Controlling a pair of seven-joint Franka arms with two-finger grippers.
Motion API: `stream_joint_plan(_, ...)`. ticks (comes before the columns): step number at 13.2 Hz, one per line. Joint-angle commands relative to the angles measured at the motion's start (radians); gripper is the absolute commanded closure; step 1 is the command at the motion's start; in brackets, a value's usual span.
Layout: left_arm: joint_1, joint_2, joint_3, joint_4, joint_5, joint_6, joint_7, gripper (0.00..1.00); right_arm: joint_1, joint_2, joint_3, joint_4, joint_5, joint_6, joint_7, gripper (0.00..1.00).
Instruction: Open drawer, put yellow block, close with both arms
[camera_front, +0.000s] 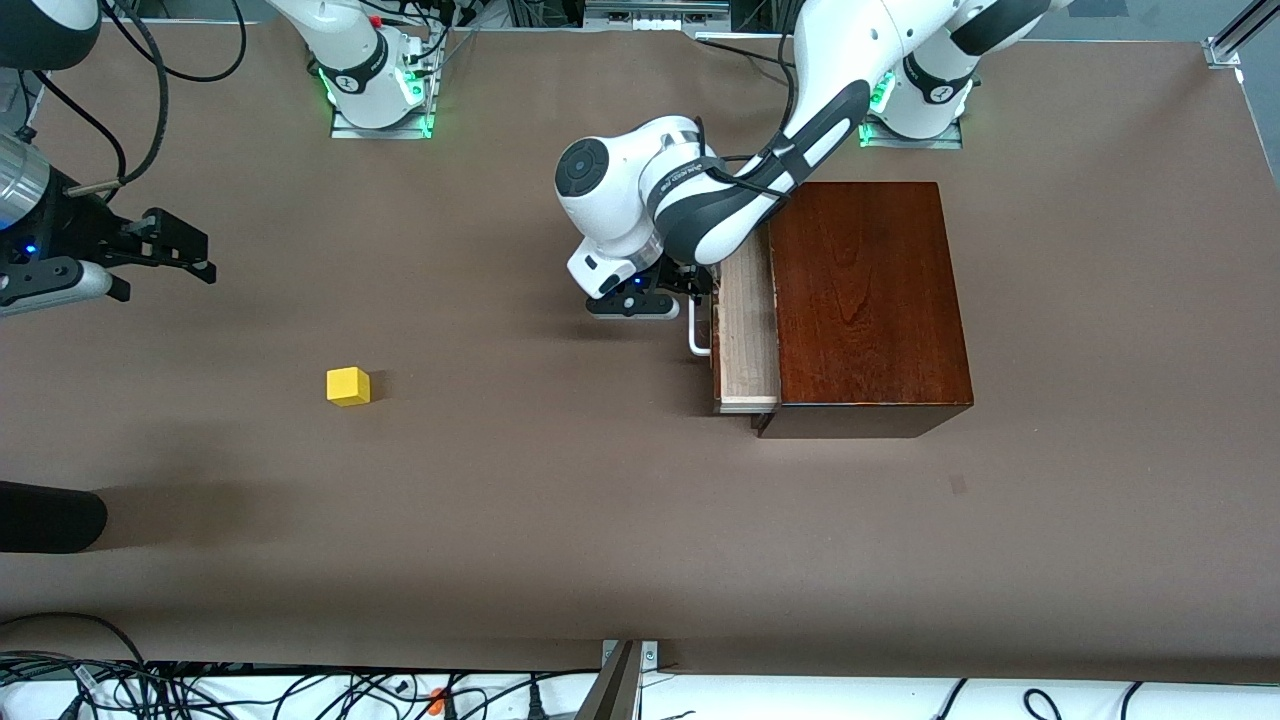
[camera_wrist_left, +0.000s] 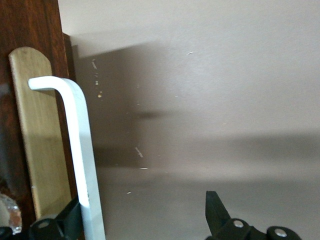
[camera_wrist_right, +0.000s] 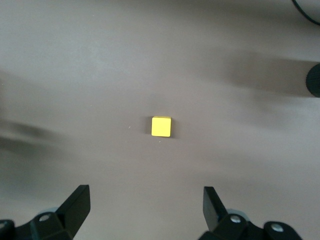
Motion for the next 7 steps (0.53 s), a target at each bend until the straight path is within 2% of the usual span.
stream_joint_plan(1, -0.067, 0.085, -0.013, 0.14, -0.009, 0.024, -0.019, 0.0, -0.015, 0.044, 0.003, 0.023, -0.009, 0.023, -0.011, 0.0)
stream_joint_plan(7, -0.096, 0.102, -0.014, 0.203, -0.01, 0.025, -0.025, 0.0, -0.021, 0.167, -0.002, 0.011, -0.015, 0.014, -0.013, 0.0)
